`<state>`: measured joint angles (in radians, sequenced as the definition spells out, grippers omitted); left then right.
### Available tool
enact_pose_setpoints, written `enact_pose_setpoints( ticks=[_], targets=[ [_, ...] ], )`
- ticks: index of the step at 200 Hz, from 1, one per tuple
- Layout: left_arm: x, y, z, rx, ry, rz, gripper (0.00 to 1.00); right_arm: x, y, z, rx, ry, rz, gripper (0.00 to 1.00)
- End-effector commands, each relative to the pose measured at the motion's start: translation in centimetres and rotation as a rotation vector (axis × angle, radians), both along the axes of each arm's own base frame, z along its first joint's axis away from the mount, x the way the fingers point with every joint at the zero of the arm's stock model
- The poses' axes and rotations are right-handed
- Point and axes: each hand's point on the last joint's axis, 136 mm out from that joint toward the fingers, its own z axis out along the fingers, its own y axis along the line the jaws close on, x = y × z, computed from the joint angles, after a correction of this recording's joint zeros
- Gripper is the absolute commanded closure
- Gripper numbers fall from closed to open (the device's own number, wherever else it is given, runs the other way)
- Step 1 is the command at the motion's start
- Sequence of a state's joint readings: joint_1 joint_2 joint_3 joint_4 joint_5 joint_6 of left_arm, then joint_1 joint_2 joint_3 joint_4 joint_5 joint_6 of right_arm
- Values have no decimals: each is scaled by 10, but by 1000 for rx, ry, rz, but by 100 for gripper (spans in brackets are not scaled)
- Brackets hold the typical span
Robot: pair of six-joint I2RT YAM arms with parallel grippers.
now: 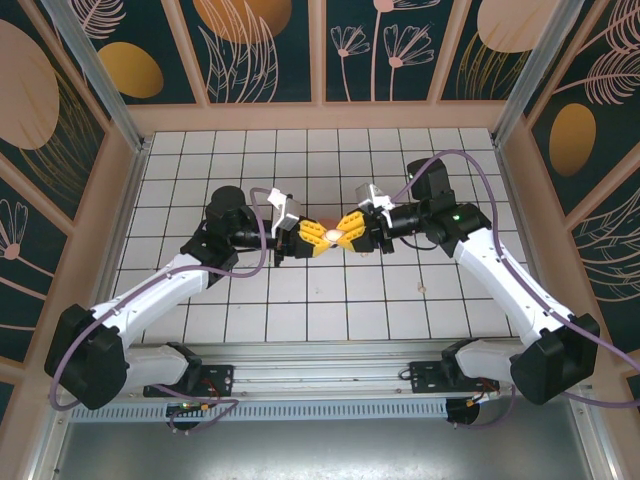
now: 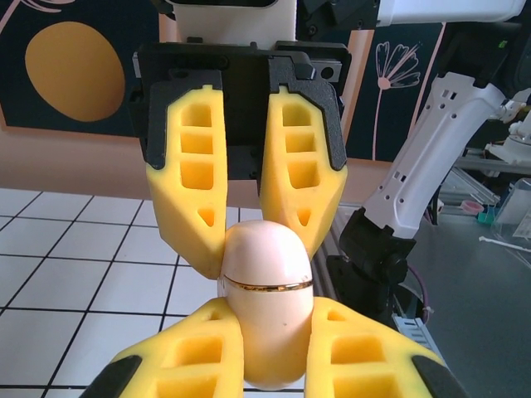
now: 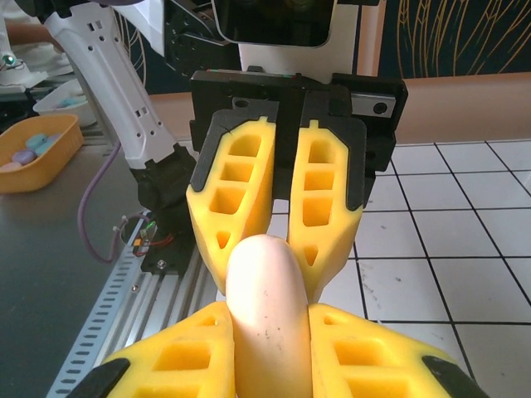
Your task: Insert the wireless bluetooth earbuds into the charging case
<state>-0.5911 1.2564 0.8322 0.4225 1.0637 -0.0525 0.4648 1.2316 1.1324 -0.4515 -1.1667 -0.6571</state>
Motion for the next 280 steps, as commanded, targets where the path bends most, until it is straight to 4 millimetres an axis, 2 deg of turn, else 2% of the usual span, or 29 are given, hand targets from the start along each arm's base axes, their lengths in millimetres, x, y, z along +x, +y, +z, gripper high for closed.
enact_pose_setpoints(
  ticks=[1,16,41,77,141,186,212,239,267,280],
  targets=[
    [-6,1,25,-53,-99,9,81,2,2,6,-4,-18,-5,86],
    [-2,1,19,-31,-104,30,65,3,1,8,-9,-25,-19,87],
    [3,2,7,32,-126,65,58,9,0,7,-44,-46,-68,87],
    [6,2,0,61,-131,75,56,10,5,2,-96,-63,-95,86],
    [4,0,-3,68,-119,50,53,9,13,4,-100,-80,-81,86],
    [7,-1,-9,89,-113,60,59,9,15,8,-83,-82,-70,86],
    [12,0,-14,103,-114,90,77,8,15,10,-77,-80,-64,86],
    [15,1,-16,111,-121,115,84,2,18,10,-74,-80,-49,84],
    [13,2,-13,107,-130,114,85,11,15,1,-95,-80,-111,63],
    [12,2,-13,105,-131,109,84,14,14,-2,-104,-72,-134,58]
  ],
)
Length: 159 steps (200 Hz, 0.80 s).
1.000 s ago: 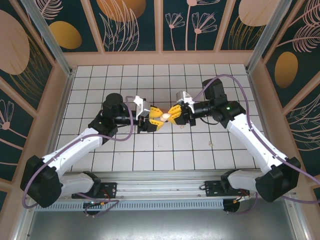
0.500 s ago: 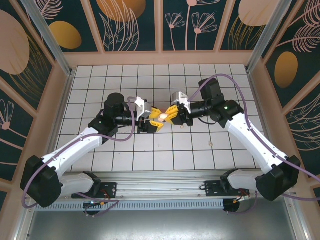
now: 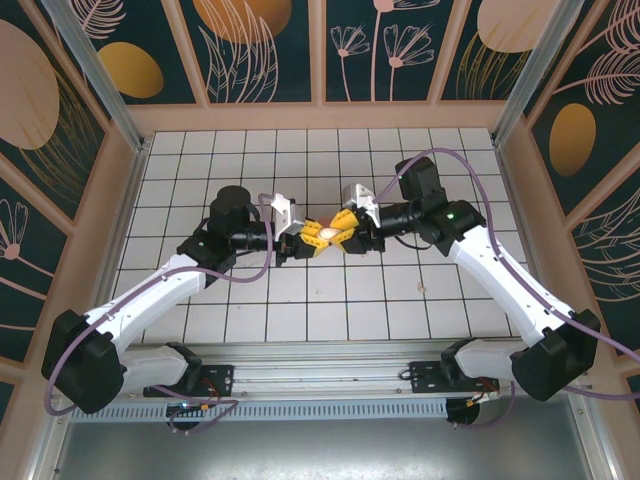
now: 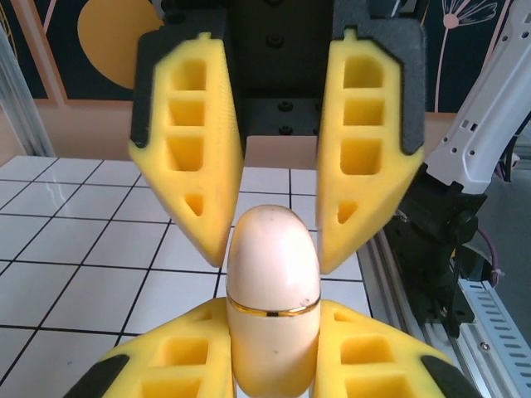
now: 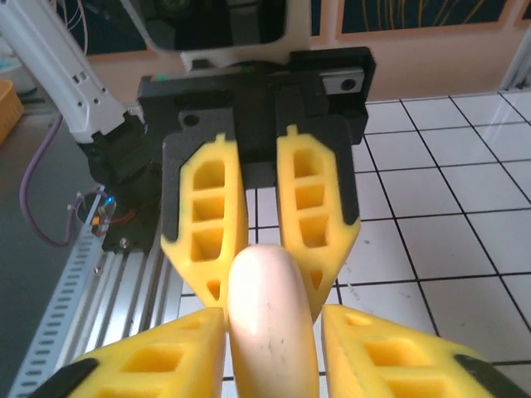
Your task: Insert the wireless bluetooth earbuds into the charging case
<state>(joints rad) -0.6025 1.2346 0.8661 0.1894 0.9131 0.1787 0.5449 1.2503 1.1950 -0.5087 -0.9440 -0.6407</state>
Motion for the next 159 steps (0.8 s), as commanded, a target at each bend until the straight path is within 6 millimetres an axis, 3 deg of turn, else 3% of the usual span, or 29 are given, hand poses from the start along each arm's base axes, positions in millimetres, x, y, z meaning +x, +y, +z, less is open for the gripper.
enact_pose_setpoints(
  ticks=[1,20,25,66,159],
  targets=[
    [-3,0,8,-9,-34,-8,84,3,1,7,19,-36,-29,58],
    [-5,0,9,-15,-37,-18,85,4,2,6,24,-25,-38,56],
    [-5,0,9,-16,-39,-17,85,13,-5,6,25,-24,-69,55],
    [-8,2,12,-31,-47,-16,85,32,-15,7,43,-15,-145,55],
    [-8,4,8,-34,-50,1,85,44,-24,15,78,-13,-222,54]
  ],
)
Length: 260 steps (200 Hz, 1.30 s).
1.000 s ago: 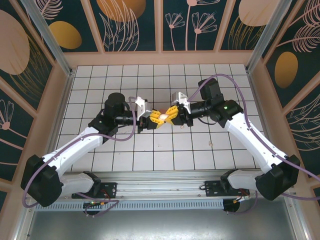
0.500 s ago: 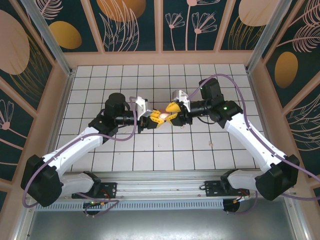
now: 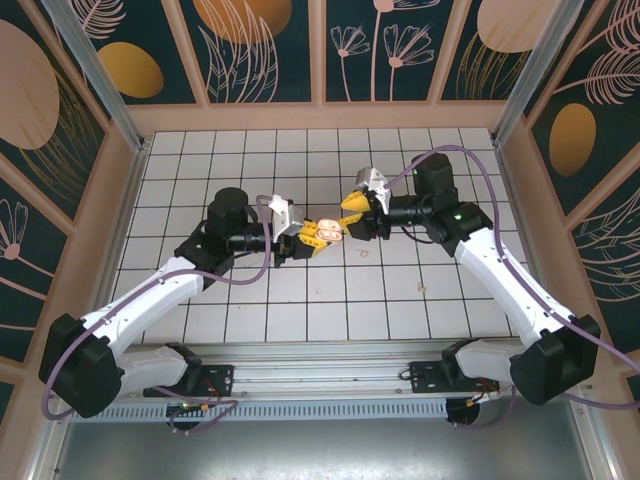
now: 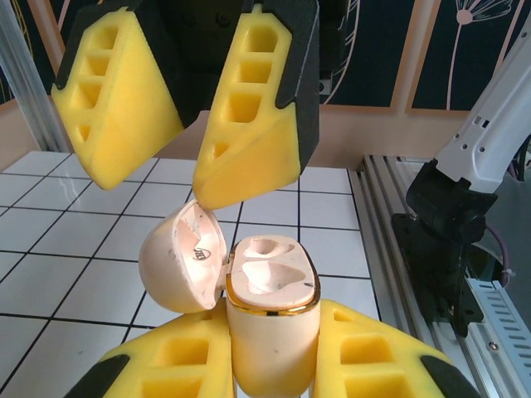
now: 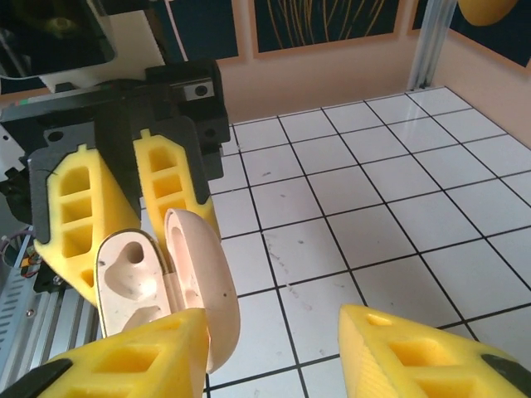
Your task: Insert the wireless bluetooth earbuds into the charging case
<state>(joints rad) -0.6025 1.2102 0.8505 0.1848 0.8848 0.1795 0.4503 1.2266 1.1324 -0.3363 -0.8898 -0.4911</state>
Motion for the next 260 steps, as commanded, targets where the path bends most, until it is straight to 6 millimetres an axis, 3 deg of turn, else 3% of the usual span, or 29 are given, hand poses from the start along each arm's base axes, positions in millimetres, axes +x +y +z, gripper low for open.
enact_pose_setpoints(
  ticks=[1,76,110,126,152,173,209,239,260],
  targets=[
    [-8,1,9,-38,-43,-26,85,2,-5,12,31,-24,-30,54],
    [1,7,-10,-134,-33,83,85,-14,-16,23,86,48,-26,48],
    [-1,9,-12,-216,-6,86,86,-9,-21,8,54,127,-76,48],
    [-1,10,-14,-247,1,95,87,10,-30,-7,21,224,-232,49],
    [3,17,-14,-329,-1,143,87,43,-67,-55,-70,484,-571,53],
    [7,18,-19,-351,8,166,88,50,-105,-104,-192,657,-823,54],
    [9,8,-27,-323,22,138,88,34,-174,-178,-344,917,-1173,54],
    [8,5,-27,-316,19,127,88,12,-197,-229,-452,1092,-1262,55],
    [7,6,-27,-316,19,126,88,-1,-207,-254,-514,1166,-1314,57]
  ],
)
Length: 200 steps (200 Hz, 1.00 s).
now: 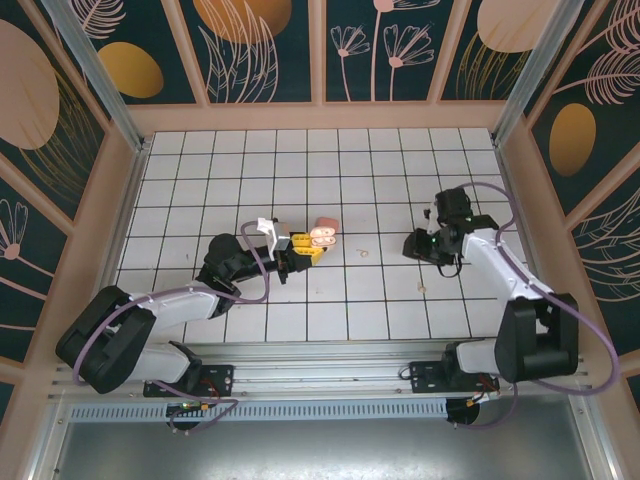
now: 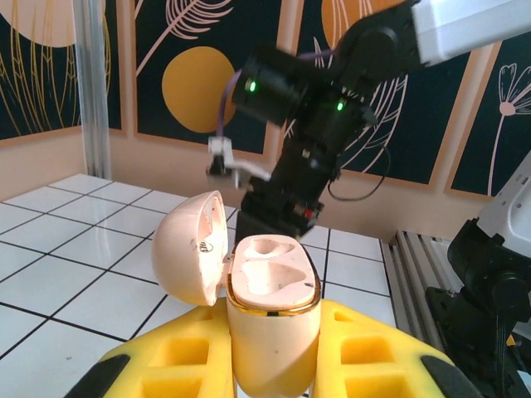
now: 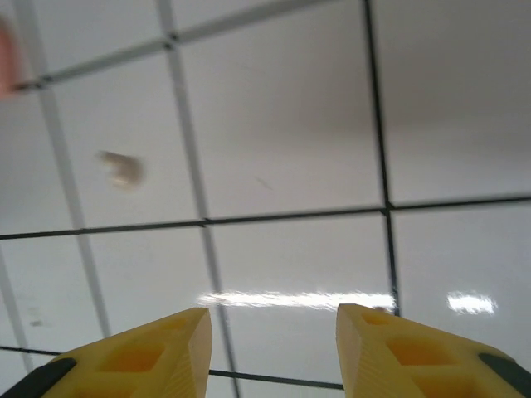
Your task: Insert the wireless bluetooth earbuds into the charging case
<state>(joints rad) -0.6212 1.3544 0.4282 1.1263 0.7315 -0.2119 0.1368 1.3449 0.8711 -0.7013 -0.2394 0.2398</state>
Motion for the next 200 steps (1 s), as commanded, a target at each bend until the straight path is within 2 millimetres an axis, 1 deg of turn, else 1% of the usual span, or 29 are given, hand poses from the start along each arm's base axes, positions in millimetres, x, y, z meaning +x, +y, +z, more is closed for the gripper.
enact_pose_setpoints(
  ticks=[1,18,31,64,97,119,155,184,200],
  targets=[
    [-2,-2,22,-49,-63,-16,88,-26,-19,-29,-72,149,-102,57],
    [-2,-2,21,-42,-70,-15,88,-31,-28,-39,-117,176,-146,57],
    [-2,-2,20,-34,-72,-11,87,-35,-30,-45,-131,196,-160,57],
    [-2,-1,19,-28,-66,-8,87,-46,-27,-53,-134,234,-151,57],
    [-2,0,20,-30,-64,-4,87,-49,-23,-62,-116,252,-133,57],
    [-3,0,20,-29,-65,-4,87,-47,-15,-64,-82,249,-120,57],
    [-3,0,20,-16,-69,1,87,-42,10,-59,12,239,-83,57],
    [-3,2,22,-13,-71,8,87,-38,32,-49,86,222,-51,57],
    [-4,2,22,-9,-74,8,87,-34,37,-42,93,207,-39,57]
  ],
)
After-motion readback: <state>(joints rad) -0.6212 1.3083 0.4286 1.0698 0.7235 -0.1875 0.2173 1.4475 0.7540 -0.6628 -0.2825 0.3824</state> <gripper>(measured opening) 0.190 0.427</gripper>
